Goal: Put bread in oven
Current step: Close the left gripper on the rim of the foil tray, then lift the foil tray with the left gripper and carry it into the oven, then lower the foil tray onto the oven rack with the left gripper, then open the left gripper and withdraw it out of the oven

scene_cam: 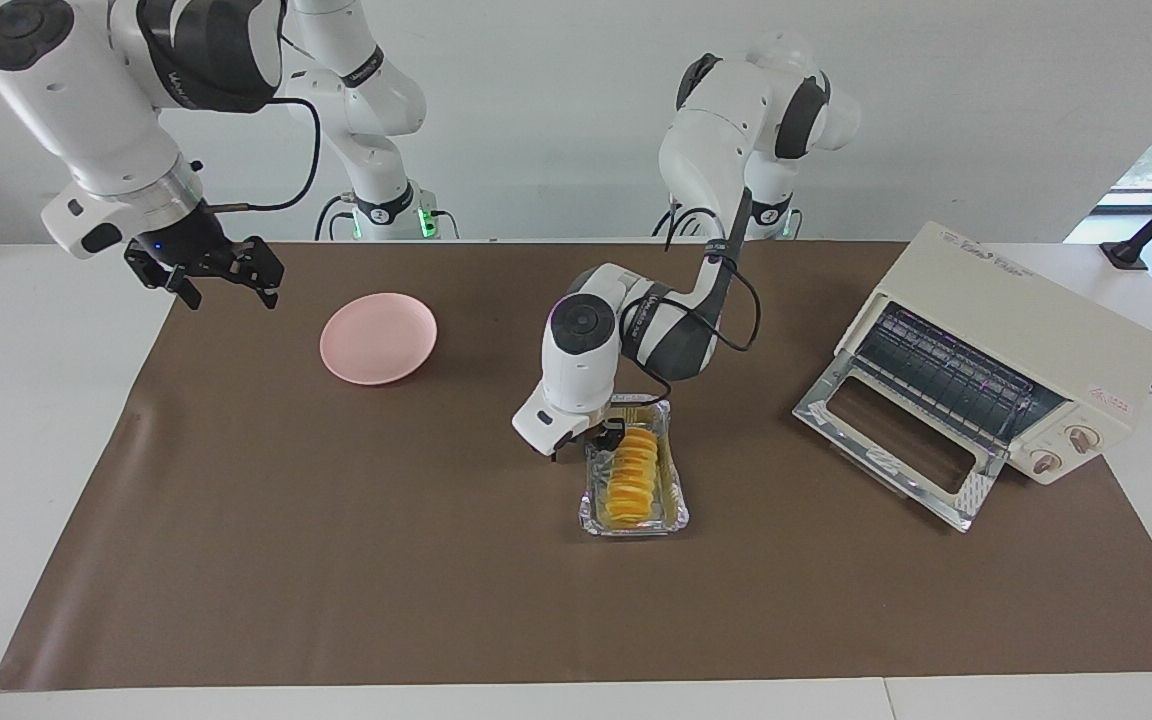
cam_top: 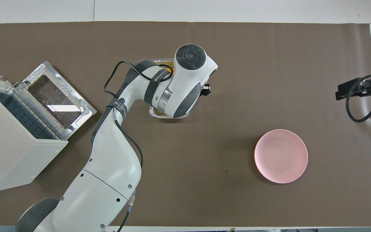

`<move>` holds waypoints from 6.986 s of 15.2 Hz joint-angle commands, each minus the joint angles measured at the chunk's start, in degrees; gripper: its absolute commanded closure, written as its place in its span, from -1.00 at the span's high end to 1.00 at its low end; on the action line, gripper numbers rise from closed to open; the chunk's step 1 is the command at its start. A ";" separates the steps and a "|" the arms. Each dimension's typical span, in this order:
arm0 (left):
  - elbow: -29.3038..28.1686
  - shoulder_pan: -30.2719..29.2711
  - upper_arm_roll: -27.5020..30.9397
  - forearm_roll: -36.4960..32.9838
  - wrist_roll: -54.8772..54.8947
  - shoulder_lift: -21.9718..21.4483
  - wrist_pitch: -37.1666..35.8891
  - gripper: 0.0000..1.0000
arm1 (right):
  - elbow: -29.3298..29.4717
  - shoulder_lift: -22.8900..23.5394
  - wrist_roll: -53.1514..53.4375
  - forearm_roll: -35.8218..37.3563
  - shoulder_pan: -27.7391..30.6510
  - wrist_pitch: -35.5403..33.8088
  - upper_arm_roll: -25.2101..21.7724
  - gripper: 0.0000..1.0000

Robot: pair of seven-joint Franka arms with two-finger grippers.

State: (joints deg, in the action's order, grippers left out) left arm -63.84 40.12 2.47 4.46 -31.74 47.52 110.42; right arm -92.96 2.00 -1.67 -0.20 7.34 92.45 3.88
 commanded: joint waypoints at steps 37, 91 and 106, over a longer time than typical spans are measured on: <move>-27.46 -19.20 20.73 3.45 -14.23 -24.39 -5.83 -1.00 | -0.82 -2.71 -1.05 0.90 0.48 -0.43 0.78 1.00; -25.19 -15.69 22.31 -6.31 25.14 -37.56 -15.13 1.00 | -0.91 -2.71 -1.14 0.81 0.22 -2.01 0.95 1.00; -25.55 -34.32 1.05 -3.23 35.34 -48.75 -24.47 1.00 | -0.91 -2.71 -1.14 0.81 0.30 -2.01 0.95 1.00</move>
State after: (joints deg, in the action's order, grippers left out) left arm -87.31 7.29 4.55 0.21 2.22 0.21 84.14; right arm -93.13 0.03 -1.67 -0.20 7.14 90.79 4.45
